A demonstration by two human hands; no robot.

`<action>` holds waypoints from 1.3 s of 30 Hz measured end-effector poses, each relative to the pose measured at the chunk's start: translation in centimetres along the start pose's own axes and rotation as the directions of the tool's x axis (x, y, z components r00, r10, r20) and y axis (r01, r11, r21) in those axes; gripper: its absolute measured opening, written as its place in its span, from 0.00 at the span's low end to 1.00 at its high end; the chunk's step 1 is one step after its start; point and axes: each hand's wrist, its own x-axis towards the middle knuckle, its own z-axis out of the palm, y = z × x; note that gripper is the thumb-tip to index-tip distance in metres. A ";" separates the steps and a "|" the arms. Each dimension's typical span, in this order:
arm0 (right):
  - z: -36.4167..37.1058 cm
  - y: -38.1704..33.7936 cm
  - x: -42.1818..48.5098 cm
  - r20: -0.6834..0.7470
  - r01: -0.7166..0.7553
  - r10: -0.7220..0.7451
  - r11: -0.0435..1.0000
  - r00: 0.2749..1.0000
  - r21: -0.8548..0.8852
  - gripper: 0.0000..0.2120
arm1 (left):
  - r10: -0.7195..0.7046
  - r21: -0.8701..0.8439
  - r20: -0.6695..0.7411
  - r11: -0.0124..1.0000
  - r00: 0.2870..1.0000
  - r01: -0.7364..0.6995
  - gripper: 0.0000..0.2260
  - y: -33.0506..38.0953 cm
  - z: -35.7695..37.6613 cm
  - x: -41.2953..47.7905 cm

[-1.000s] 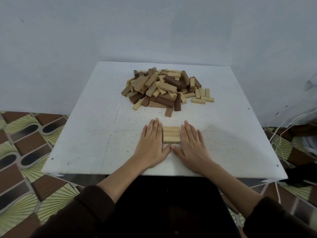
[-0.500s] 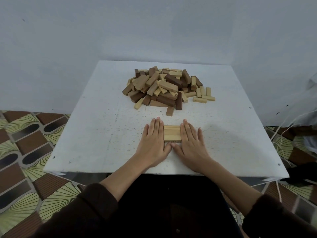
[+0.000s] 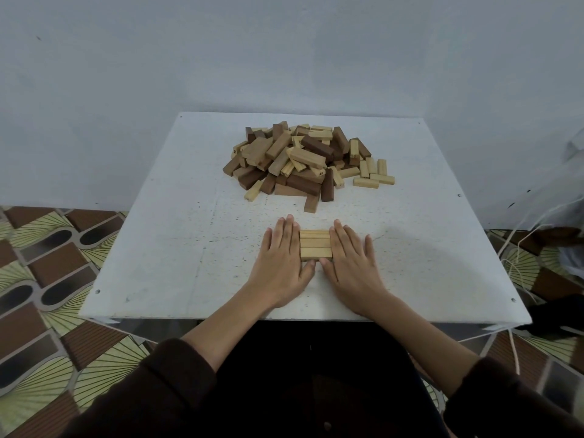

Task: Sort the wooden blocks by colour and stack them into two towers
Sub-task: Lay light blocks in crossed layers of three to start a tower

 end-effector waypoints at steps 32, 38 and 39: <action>0.0 0.1 -0.1 0.032 -0.010 0.009 1.000 0.999 0.010 0.43 | 0.001 -0.014 0.006 1.000 1.000 -0.001 0.41 -0.1 0.0 0.0; 0.0 0.1 0.0 0.016 0.006 -0.006 0.999 1.000 0.044 0.43 | 0.008 0.006 0.011 1.000 1.000 -0.008 0.40 -0.2 0.1 0.0; 0.0 0.1 0.0 0.012 0.006 -0.006 0.999 1.000 0.045 0.43 | 0.009 0.009 0.012 1.000 1.000 -0.009 0.40 -0.2 0.2 0.1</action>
